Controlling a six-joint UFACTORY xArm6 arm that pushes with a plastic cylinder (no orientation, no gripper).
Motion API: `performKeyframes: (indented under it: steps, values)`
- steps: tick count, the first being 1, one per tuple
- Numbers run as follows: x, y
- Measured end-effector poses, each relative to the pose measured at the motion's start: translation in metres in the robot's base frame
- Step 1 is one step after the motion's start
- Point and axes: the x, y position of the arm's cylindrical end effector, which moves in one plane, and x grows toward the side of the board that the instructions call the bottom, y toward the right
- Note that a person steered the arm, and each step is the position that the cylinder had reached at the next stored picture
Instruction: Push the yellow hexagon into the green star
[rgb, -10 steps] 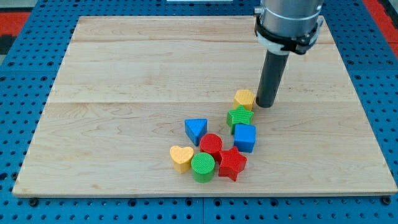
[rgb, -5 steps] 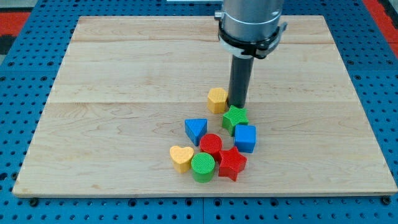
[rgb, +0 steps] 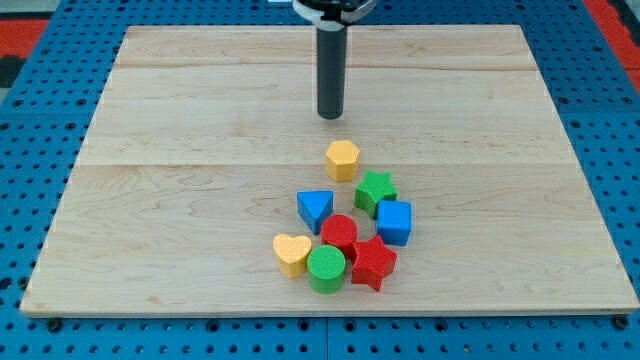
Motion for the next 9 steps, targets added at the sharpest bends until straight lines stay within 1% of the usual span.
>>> performKeyframes:
  steps: [3,4,6,8,9]
  values:
    - [0.018,0.006]
    - [0.043,0.006]
    - [0.072,0.006]
    - [0.094,0.006]
    - [0.094,0.006]
